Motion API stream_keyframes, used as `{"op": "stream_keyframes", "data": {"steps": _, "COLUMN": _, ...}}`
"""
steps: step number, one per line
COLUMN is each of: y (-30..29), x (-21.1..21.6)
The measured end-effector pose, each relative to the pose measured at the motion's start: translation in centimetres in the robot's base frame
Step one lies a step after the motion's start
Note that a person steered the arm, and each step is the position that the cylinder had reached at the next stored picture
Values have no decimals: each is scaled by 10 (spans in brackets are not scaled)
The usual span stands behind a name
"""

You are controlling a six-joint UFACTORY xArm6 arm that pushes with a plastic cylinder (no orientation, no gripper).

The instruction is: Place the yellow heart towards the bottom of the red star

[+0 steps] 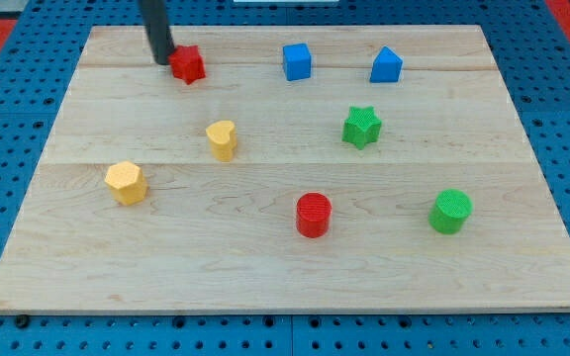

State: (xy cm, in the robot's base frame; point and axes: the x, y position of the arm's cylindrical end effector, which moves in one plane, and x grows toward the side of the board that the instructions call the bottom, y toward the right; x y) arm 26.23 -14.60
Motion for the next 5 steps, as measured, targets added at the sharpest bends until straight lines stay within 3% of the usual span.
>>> {"op": "stream_keyframes", "data": {"steps": 1, "y": 24, "x": 1}}
{"op": "stream_keyframes", "data": {"steps": 2, "y": -28, "x": 9}}
{"op": "stream_keyframes", "data": {"steps": 5, "y": 6, "x": 187}}
